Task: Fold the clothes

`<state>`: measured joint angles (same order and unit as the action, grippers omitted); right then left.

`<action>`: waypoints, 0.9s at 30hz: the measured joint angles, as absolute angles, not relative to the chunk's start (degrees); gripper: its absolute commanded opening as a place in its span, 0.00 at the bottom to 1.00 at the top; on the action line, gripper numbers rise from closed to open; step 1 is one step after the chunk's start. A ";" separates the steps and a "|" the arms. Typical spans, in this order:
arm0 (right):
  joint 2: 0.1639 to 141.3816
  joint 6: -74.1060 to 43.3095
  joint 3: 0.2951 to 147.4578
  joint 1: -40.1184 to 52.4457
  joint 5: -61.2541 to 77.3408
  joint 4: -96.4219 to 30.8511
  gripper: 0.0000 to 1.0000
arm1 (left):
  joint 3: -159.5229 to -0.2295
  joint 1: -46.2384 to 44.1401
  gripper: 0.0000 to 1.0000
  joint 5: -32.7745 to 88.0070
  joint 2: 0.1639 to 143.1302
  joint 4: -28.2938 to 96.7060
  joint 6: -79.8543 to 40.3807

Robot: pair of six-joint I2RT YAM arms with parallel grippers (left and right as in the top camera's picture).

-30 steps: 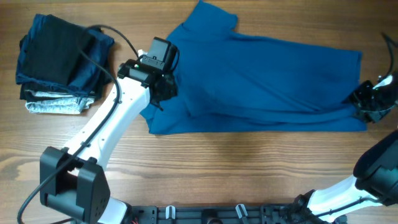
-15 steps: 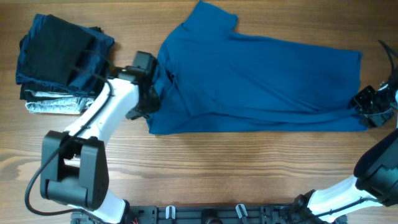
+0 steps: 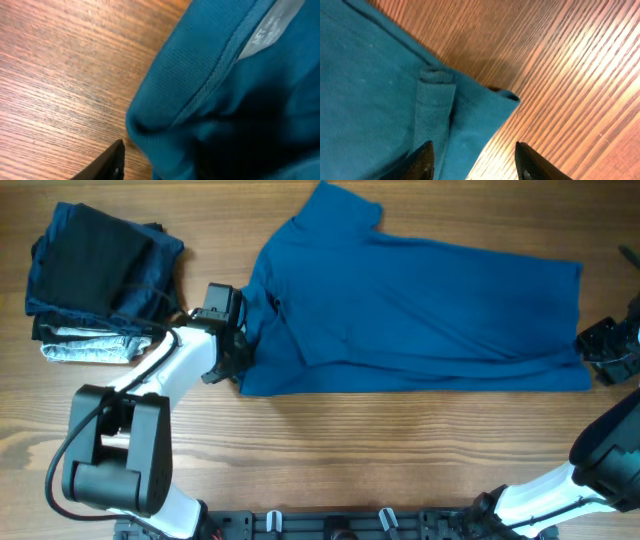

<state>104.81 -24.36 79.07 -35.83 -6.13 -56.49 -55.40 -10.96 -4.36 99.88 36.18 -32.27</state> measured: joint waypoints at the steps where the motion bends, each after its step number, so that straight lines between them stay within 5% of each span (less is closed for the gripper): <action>1: 104.81 -24.27 79.07 -35.83 -6.20 -56.53 0.50 | -55.05 -10.96 0.10 -4.45 99.88 36.10 -32.23; 15: 104.81 -17.56 78.65 -35.97 -1.74 -57.69 0.60 | -54.94 -4.73 0.20 -9.26 99.88 38.44 -32.03; 22: 104.81 -5.85 78.35 -35.40 11.00 -46.13 0.15 | -54.85 -4.73 0.25 -10.87 99.88 38.13 -30.74; 27: 106.78 -4.03 78.35 -33.04 11.84 -42.11 0.04 | -54.85 -4.73 0.19 -10.61 99.88 37.78 -30.70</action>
<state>106.78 -4.03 78.35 -33.04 11.84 -42.11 -54.85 -4.73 -10.61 99.88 37.78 -30.70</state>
